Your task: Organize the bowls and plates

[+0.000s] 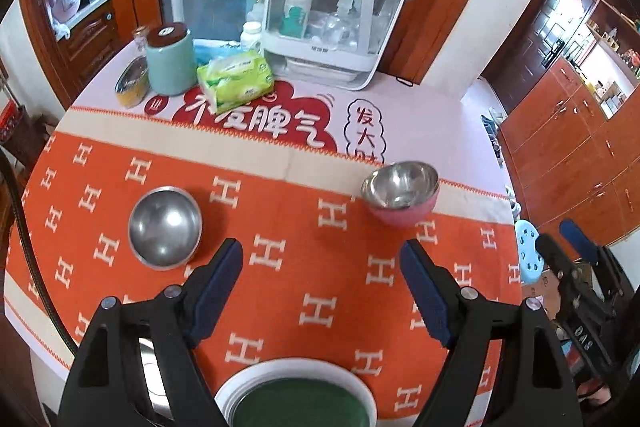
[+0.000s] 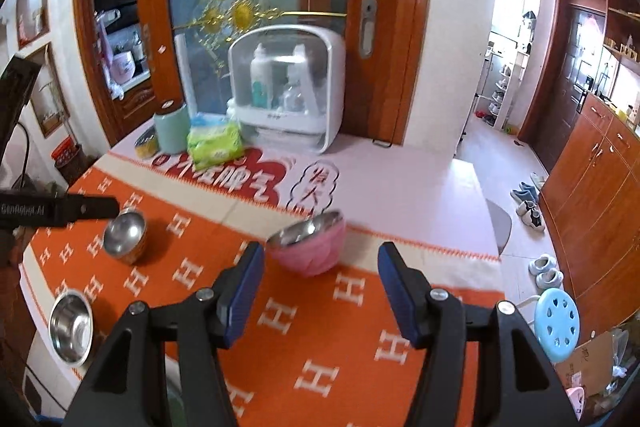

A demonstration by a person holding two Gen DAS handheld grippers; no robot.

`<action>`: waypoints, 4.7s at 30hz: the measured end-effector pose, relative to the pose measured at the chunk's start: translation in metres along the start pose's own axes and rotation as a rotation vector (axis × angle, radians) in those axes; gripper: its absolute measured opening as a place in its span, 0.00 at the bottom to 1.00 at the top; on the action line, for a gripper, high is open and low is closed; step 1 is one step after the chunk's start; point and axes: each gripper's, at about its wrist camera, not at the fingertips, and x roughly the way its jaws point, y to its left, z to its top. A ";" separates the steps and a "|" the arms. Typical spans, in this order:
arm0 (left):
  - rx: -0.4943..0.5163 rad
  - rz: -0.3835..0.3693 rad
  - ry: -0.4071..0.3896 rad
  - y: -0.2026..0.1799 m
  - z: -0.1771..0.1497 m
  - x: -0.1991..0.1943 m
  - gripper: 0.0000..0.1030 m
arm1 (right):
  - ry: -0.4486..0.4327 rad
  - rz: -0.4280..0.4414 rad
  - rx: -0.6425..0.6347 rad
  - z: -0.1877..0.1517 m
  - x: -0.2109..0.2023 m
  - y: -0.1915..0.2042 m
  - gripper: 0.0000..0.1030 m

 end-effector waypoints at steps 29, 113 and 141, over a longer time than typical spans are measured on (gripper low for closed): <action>-0.135 -0.101 0.125 -0.033 0.022 0.191 0.77 | 0.188 0.162 0.251 -0.004 0.180 -0.061 0.70; 0.160 -0.206 0.545 -0.108 -0.156 0.164 0.12 | 0.450 0.138 0.506 -0.198 0.069 -0.065 0.08; 0.319 -0.221 0.435 -0.069 -0.242 0.030 0.18 | 0.401 0.144 0.317 -0.208 -0.048 0.036 0.07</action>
